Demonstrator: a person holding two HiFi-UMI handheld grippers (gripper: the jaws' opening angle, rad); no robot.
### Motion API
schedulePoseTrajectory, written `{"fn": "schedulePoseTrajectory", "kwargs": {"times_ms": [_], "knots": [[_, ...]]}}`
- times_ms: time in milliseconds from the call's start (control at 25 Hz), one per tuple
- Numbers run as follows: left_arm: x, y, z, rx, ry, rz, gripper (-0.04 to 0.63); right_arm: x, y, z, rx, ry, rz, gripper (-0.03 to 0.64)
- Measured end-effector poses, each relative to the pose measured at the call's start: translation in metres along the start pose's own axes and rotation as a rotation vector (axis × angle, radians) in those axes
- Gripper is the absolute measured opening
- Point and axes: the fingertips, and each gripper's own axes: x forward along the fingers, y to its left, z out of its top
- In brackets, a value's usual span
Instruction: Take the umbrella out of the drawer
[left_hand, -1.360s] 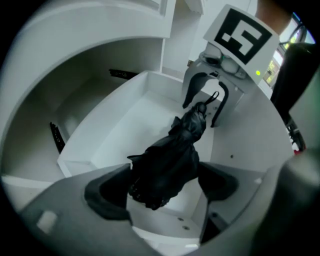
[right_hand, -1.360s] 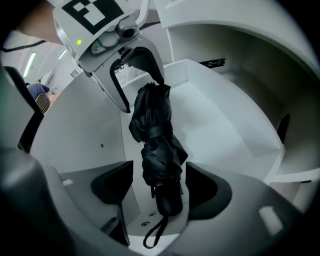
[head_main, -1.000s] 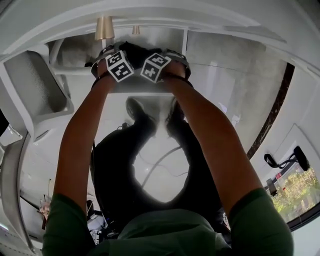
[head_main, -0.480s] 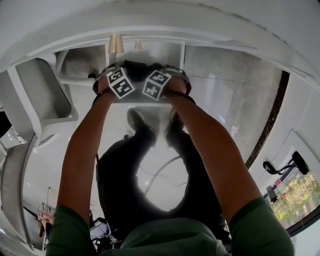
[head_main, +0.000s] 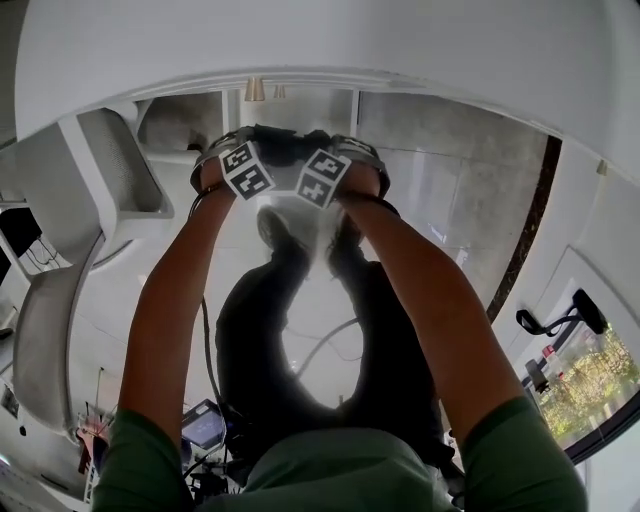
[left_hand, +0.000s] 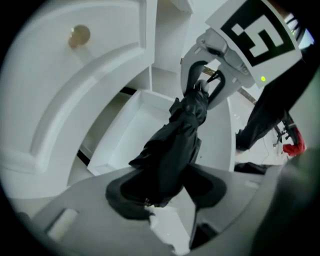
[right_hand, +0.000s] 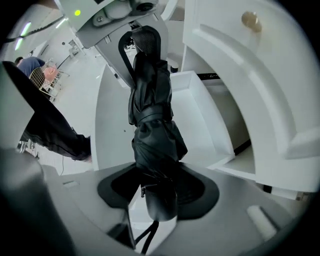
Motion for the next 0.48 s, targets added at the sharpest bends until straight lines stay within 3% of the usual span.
{"fn": "schedulePoseTrajectory", "kwargs": {"times_ms": [280, 480], "knots": [[-0.093, -0.004, 0.021, 0.002, -0.01, 0.039, 0.198, -0.094, -0.004, 0.001, -0.016, -0.025, -0.045, 0.209], [-0.166, -0.03, 0.05, 0.009, -0.013, 0.059, 0.196, -0.174, 0.006, -0.021, -0.016, -0.043, -0.068, 0.209]]}}
